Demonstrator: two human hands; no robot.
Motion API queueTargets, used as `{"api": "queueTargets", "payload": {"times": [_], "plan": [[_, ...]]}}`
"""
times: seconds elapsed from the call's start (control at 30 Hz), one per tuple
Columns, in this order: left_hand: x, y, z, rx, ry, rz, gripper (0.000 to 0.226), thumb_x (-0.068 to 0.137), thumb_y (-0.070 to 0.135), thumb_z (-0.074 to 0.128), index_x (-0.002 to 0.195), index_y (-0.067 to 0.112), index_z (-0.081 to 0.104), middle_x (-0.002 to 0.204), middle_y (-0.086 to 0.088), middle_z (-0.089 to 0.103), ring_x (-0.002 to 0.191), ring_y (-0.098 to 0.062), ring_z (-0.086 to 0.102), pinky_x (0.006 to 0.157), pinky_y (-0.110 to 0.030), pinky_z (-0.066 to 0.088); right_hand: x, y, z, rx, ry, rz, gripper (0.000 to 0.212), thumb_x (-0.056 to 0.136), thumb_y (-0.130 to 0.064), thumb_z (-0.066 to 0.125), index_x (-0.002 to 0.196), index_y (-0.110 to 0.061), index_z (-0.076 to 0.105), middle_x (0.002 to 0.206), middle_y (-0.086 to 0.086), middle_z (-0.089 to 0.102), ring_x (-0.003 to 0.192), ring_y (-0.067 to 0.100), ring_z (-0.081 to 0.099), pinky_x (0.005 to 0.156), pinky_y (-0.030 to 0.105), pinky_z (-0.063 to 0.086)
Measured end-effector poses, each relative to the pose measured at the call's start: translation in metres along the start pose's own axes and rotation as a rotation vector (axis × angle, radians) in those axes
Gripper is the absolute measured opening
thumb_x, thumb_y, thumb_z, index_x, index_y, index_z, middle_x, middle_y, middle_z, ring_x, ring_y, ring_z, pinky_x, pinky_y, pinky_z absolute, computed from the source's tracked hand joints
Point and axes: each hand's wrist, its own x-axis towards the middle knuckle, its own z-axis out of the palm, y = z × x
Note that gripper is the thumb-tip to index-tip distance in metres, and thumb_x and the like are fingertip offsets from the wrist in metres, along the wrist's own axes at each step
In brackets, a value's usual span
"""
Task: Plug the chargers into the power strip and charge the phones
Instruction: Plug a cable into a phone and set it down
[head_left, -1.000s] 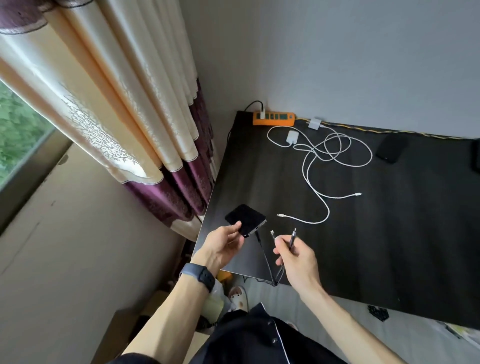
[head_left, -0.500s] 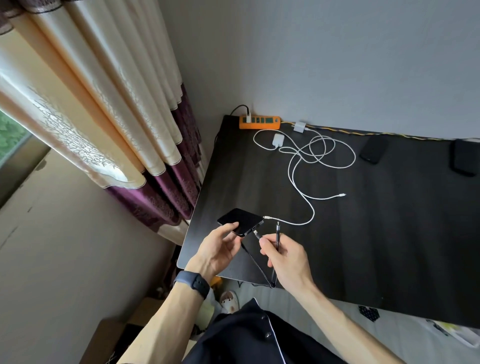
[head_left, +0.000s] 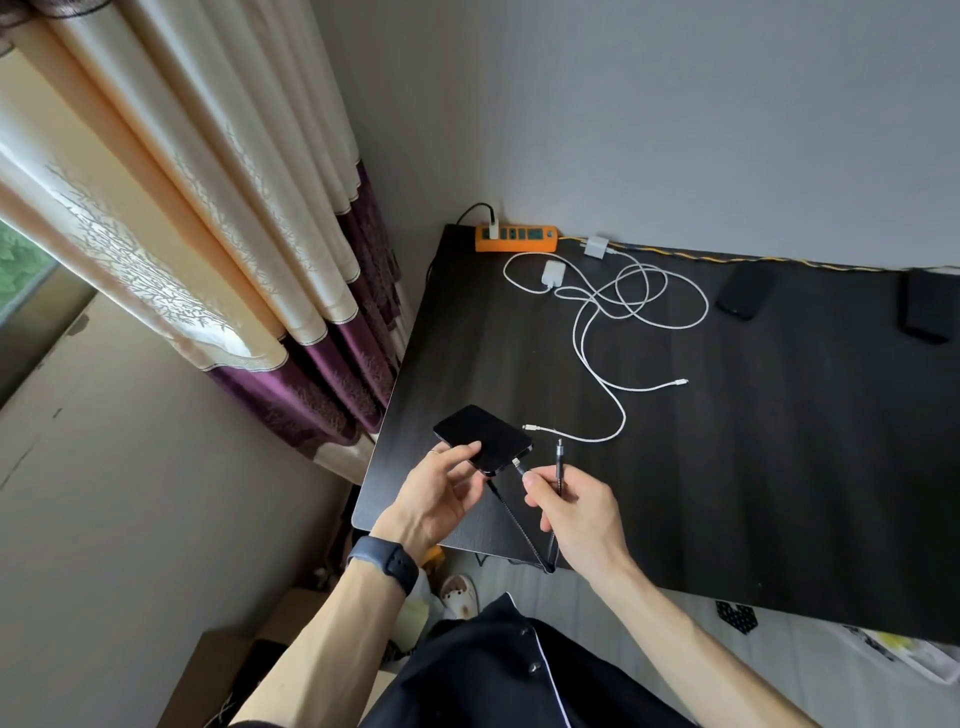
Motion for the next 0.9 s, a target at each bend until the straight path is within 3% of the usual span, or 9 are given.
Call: {"api": "queueTargets", "payload": {"times": [0.1, 0.3, 0.47, 0.53, 0.67, 0.73, 0.83, 0.9], "plan": [[-0.005, 0.000, 0.001, 0.066, -0.019, 0.061, 0.016, 0.089, 0.006, 0.066, 0.093, 0.021, 0.061, 0.069, -0.003, 0.069, 0.064, -0.015, 0.054, 0.054, -0.019, 0.051, -0.002, 0.000, 0.000, -0.008, -0.003, 0.040, 0.010, 0.093, -0.028, 0.069, 0.087, -0.023, 0.075, 0.075, -0.002, 0.074, 0.051, 0.004, 0.056, 0.055, 0.017, 0.049], [-0.010, 0.004, 0.002, 0.255, -0.061, 0.196, 0.040, 0.086, 0.007, 0.070, 0.121, 0.024, 0.061, 0.090, -0.006, 0.071, 0.055, -0.018, 0.053, 0.056, -0.025, 0.049, -0.003, 0.004, 0.002, -0.021, -0.010, 0.065, 0.010, 0.094, -0.028, 0.068, 0.089, -0.022, 0.074, 0.076, -0.004, 0.074, 0.052, 0.003, 0.058, 0.056, 0.017, 0.048], [-0.019, 0.015, 0.004, 0.346, -0.115, 0.250, 0.036, 0.086, 0.007, 0.067, 0.116, 0.024, 0.060, 0.093, -0.005, 0.068, 0.057, -0.015, 0.054, 0.061, -0.028, 0.041, -0.005, 0.010, 0.002, 0.040, -0.069, 0.066, 0.007, 0.095, -0.026, 0.067, 0.097, -0.021, 0.073, 0.078, -0.002, 0.075, 0.062, 0.007, 0.064, 0.067, 0.026, 0.055], [-0.021, 0.022, 0.008, 0.332, -0.150, 0.280, 0.034, 0.085, 0.001, 0.061, 0.111, 0.023, 0.057, 0.094, -0.005, 0.067, 0.064, -0.015, 0.058, 0.066, -0.030, 0.044, -0.007, 0.007, 0.003, 0.066, -0.119, 0.059, 0.007, 0.095, -0.024, 0.067, 0.097, -0.020, 0.073, 0.078, 0.000, 0.075, 0.062, 0.010, 0.064, 0.068, 0.025, 0.055], [-0.019, 0.035, 0.022, 0.237, -0.214, 0.360, 0.035, 0.087, 0.002, 0.055, 0.118, 0.018, 0.059, 0.108, -0.006, 0.070, 0.096, -0.021, 0.068, 0.082, -0.038, 0.054, -0.009, 0.003, 0.008, 0.086, -0.171, 0.044, 0.007, 0.095, -0.023, 0.067, 0.097, -0.019, 0.073, 0.078, 0.000, 0.075, 0.061, 0.010, 0.063, 0.065, 0.023, 0.052], [-0.017, 0.043, 0.028, 0.139, -0.229, 0.371, 0.034, 0.089, 0.006, 0.055, 0.122, 0.013, 0.061, 0.113, -0.008, 0.070, 0.102, -0.023, 0.067, 0.082, -0.036, 0.056, -0.010, 0.001, 0.009, 0.087, -0.183, 0.037, 0.009, 0.096, -0.023, 0.067, 0.098, -0.019, 0.074, 0.077, -0.001, 0.075, 0.061, 0.009, 0.062, 0.065, 0.022, 0.051], [-0.011, 0.050, 0.033, 0.038, -0.209, 0.296, 0.043, 0.087, 0.005, 0.047, 0.129, -0.001, 0.056, 0.126, -0.015, 0.066, 0.110, -0.032, 0.066, 0.095, -0.045, 0.052, -0.009, -0.002, 0.010, 0.123, -0.206, 0.034, 0.012, 0.096, -0.019, 0.065, 0.096, -0.015, 0.077, 0.075, 0.000, 0.074, 0.058, 0.010, 0.059, 0.063, 0.020, 0.049], [-0.006, 0.051, 0.037, 0.010, -0.155, 0.298, 0.043, 0.088, 0.006, 0.047, 0.130, -0.001, 0.048, 0.121, -0.020, 0.067, 0.102, -0.036, 0.068, 0.091, -0.047, 0.053, -0.009, -0.004, 0.011, 0.152, -0.211, 0.044, 0.013, 0.097, -0.018, 0.065, 0.098, -0.012, 0.076, 0.075, 0.002, 0.074, 0.058, 0.012, 0.057, 0.062, 0.020, 0.049]]}}
